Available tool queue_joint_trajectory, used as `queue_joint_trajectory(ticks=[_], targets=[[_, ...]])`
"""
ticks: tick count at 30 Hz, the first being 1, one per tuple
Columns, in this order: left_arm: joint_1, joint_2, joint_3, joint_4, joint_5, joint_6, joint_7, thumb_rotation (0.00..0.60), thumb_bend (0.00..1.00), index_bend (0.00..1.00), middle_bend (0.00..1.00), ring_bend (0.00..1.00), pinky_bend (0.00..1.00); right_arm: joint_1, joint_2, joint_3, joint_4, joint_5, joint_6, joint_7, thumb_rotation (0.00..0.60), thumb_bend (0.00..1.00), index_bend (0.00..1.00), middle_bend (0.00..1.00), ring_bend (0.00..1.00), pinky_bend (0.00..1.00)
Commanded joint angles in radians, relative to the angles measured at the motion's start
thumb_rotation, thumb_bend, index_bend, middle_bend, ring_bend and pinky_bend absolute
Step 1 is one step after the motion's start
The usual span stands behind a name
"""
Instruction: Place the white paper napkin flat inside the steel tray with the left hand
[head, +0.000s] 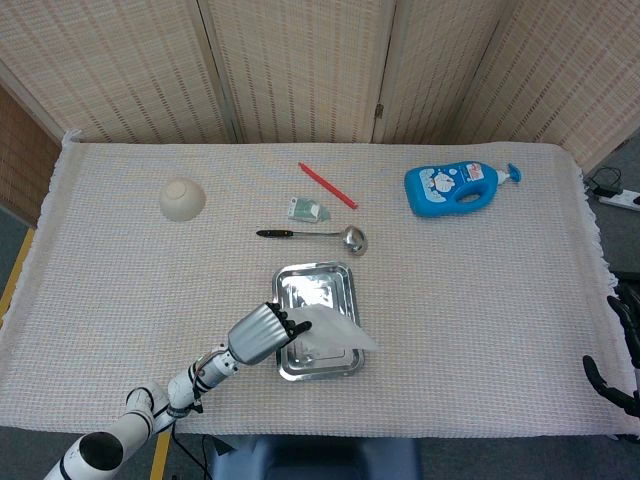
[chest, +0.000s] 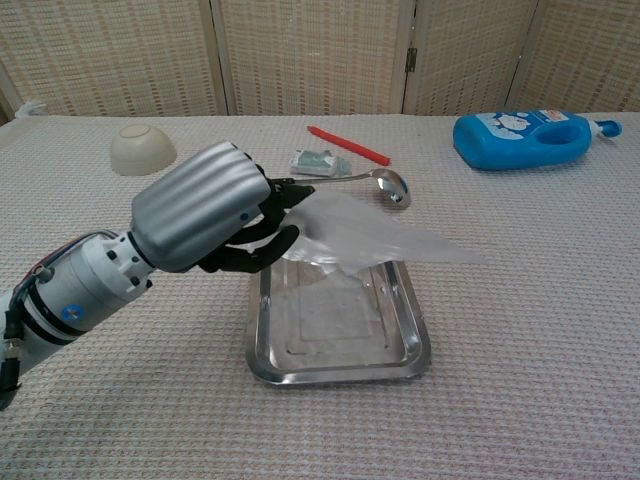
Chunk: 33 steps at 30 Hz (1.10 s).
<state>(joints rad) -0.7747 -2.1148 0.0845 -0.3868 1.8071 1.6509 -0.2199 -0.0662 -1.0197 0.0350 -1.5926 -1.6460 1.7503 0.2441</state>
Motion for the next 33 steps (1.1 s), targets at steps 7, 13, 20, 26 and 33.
queue_joint_trajectory(ticks=[7,13,20,26,33], targets=[[0.033,-0.035,0.041,0.061,0.005,-0.073,0.032,0.600,0.62,0.46,1.00,1.00,1.00,-0.003,0.003,0.001,-0.002,-0.004,0.002,0.008,0.600,0.43,0.00,0.00,0.00,0.00],[0.042,-0.037,0.025,0.049,-0.026,-0.115,0.024,0.600,0.50,0.40,1.00,1.00,1.00,-0.002,0.003,0.001,-0.004,-0.010,0.001,0.008,0.600,0.43,0.00,0.00,0.00,0.00],[0.045,-0.042,0.021,0.037,-0.042,-0.149,0.026,0.600,0.45,0.35,1.00,1.00,1.00,-0.001,0.002,0.003,-0.004,-0.007,-0.003,0.005,0.600,0.43,0.00,0.00,0.00,0.00],[0.042,-0.055,0.001,0.040,-0.066,-0.174,0.046,0.600,0.40,0.33,1.00,1.00,1.00,0.000,0.001,0.004,-0.004,-0.007,-0.007,0.003,0.600,0.43,0.00,0.00,0.00,0.00],[0.032,-0.060,-0.038,0.056,-0.108,-0.208,0.057,0.600,0.38,0.31,1.00,1.00,1.00,0.000,0.000,0.007,-0.003,-0.003,-0.008,0.001,0.600,0.43,0.00,0.00,0.00,0.00]])
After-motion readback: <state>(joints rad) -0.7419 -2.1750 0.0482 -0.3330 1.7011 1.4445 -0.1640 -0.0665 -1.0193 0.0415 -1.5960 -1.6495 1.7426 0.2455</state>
